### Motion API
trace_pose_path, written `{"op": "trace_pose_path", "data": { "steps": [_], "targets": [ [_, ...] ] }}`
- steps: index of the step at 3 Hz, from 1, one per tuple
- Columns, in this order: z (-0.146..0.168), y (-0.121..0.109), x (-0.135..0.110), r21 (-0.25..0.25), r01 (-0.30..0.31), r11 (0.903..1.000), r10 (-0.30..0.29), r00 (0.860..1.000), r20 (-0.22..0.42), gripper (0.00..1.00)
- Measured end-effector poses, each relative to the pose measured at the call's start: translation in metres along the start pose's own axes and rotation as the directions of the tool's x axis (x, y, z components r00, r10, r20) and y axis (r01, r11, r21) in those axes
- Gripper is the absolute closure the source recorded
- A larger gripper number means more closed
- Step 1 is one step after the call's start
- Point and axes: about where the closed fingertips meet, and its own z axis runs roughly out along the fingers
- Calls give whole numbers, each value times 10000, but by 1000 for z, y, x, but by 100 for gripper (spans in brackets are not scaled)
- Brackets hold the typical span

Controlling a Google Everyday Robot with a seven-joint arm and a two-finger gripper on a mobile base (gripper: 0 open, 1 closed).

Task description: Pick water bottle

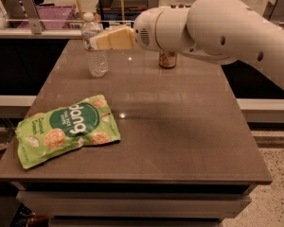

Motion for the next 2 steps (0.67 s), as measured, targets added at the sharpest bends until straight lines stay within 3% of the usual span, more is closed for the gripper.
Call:
{"op": "trace_pose_path", "data": {
  "steps": [2],
  "targets": [
    [44,3,3,-414,172,9990,-163,9996,215,0]
  ]
}}
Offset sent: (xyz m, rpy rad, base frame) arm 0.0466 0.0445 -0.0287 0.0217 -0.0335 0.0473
